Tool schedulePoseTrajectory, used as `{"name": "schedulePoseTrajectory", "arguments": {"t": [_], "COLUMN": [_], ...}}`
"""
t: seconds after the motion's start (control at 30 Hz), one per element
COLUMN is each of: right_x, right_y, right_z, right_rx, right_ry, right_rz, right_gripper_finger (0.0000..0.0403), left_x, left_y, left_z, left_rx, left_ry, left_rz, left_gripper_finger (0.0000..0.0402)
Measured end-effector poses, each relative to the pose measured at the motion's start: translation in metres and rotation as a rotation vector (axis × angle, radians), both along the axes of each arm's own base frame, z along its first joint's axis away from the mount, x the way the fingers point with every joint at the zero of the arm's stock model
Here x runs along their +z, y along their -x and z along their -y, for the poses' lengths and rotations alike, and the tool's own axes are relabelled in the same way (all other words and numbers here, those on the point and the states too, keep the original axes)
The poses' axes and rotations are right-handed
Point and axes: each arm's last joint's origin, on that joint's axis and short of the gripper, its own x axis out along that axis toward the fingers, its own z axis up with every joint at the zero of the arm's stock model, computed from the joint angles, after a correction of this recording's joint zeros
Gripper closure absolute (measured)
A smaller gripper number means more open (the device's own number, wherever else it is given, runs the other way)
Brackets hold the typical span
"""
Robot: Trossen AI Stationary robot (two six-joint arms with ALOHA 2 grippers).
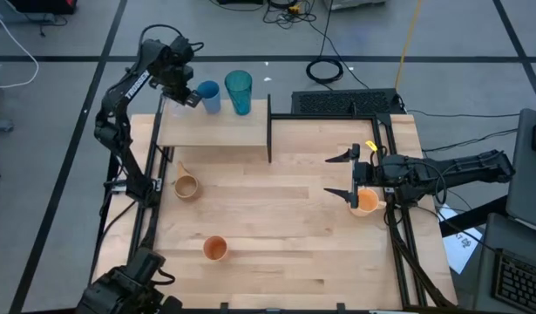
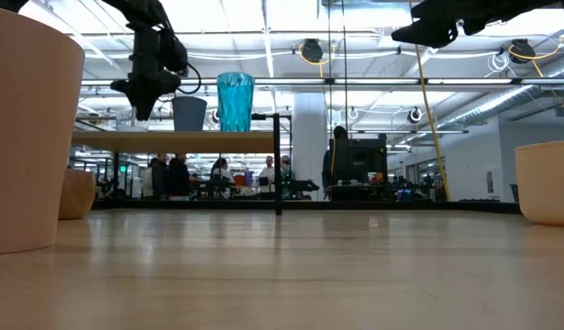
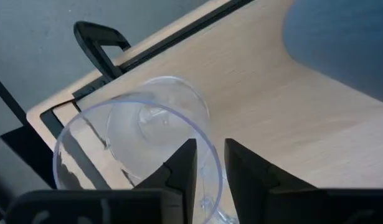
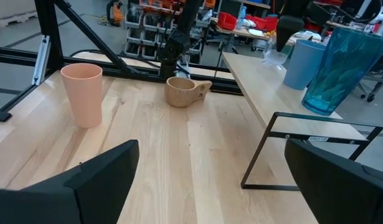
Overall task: Stack small to large cups/mugs on shelf
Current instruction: Put the transparent mug on the shelf, then put the orange cup on the shelf
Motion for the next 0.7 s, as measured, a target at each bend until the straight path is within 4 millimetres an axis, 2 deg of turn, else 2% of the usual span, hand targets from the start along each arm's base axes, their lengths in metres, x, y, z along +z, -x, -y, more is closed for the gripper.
{"name": "schedulePoseTrajectory", "arguments": {"t": [0.2, 0.43, 0.7], "right_x": [0.000, 0.000, 0.000], "right_y": [0.000, 0.000, 0.000], "right_z": [0.000, 0.000, 0.000], "right_rx": [0.000, 0.000, 0.000], "right_ry": [0.000, 0.000, 0.000], "right_rz": [0.000, 0.000, 0.000], "right_gripper_finger": [0.0009, 0.0009, 0.0009], "left_x": [0.007, 0.027, 0.051], "left_y": [0.000, -0.007, -0.013], "left_z": [0.000, 0.003, 0.008], "left_rx": [0.001, -0.017, -0.020], "left_ry": [-0.036, -0.109, -0.192], "left_rz": [-0.010, 0.026, 0.075], "left_gripper_finger": [0.0289, 0.0247, 0.0237]}}
